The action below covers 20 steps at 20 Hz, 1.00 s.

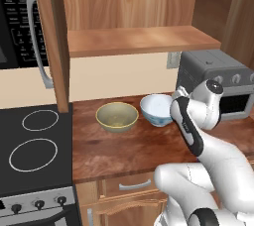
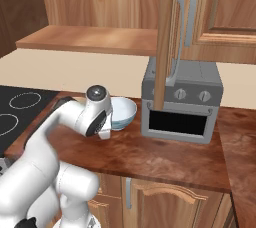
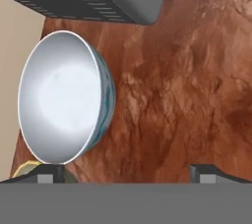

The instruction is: Open the cabinet. Pick the bowls from the counter and place them in the cabinet. Then close the cabinet.

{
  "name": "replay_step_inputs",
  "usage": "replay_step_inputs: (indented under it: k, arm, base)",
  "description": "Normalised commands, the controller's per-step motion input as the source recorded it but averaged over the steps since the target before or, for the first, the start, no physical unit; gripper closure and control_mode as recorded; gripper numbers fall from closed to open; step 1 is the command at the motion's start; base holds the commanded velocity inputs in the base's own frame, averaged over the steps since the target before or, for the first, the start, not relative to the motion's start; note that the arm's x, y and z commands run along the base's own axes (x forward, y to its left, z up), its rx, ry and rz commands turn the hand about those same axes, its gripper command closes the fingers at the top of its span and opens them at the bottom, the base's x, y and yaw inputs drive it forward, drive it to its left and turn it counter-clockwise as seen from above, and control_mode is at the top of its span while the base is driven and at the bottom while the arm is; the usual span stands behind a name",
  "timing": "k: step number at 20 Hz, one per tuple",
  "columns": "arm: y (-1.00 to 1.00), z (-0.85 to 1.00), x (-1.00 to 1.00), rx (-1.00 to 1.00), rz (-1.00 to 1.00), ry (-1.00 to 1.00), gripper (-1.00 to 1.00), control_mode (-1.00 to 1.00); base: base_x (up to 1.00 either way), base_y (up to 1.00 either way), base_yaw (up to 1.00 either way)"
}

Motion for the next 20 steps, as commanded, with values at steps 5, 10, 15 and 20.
replay_step_inputs:
  k: [5,10,15,20]
  arm:
    - [-0.10,-0.14,0.29,0.00,0.00,0.00,-1.00,-1.00]
    - [-0.05,-0.20,0.28,0.00,0.00,0.00,-1.00,-1.00]
    - [-0.04,-0.21,0.22,0.00,0.00,0.00,-1.00,-1.00]
    - [-0.02,-0.20,0.23,0.00,0.00,0.00,-1.00,-1.00]
  base:
    - [0.00,0.00,0.00]
    - [0.00,0.00,0.00]
    - [0.00,0.00,0.00]
    - [0.00,0.00,0.00]
